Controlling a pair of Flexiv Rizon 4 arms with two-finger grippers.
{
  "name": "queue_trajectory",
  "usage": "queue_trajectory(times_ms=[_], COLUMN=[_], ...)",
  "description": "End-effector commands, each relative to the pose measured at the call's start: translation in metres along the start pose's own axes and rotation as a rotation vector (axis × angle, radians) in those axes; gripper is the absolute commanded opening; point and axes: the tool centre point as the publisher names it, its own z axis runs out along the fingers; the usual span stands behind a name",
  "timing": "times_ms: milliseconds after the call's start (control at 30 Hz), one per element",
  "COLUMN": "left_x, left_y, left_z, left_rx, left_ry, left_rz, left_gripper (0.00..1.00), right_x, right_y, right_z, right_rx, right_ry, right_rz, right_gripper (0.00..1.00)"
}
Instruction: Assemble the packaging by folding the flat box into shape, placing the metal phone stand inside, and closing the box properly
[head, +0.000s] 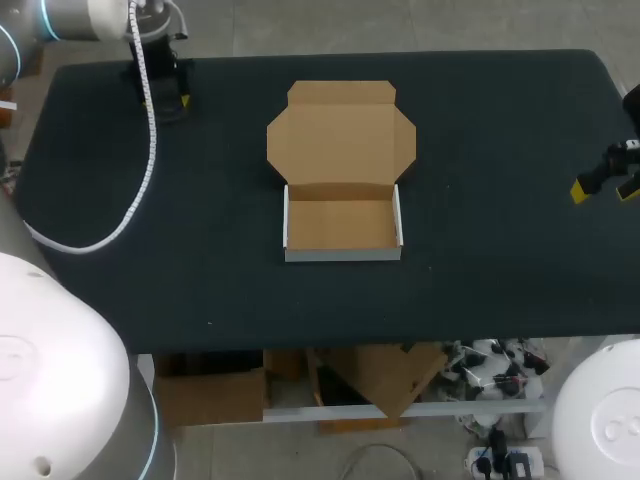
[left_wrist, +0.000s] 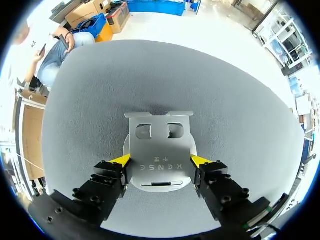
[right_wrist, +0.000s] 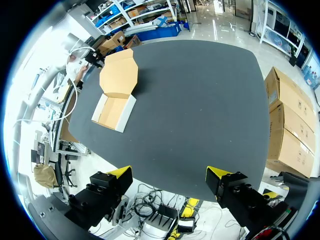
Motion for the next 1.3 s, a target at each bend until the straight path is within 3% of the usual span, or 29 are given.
queue_trajectory(times_ms=[33,767,1067,1300], left_x=[-0.007,-0.021,-0.024,-0.021], left_y=[0.022,0.078,0.102,0.124], left_z=[-0.018,-0.056,-0.072,-0.083], left_rx=[0.052,0.065,0.075,0.076], left_ry=[-0.001,-0.018,-0.002,0.003], left_rz=[0.006,0.052,0.087,0.119], left_gripper=[0.00,0.00,0.00,0.00], right_x=[0.000,0.000,0.012,0.025], right_y=[0.000,0.000,0.009,0.004], right_z=[-0.001,-0.001,-0.006,-0.004], right_rx=[0.002,0.002,-0.135,-0.192], right_ry=[-0.001,-0.001,-0.035,0.033], right_rz=[0.001,0.001,-0.368,-0.631], right_gripper=[1.00,1.00,1.00,1.00])
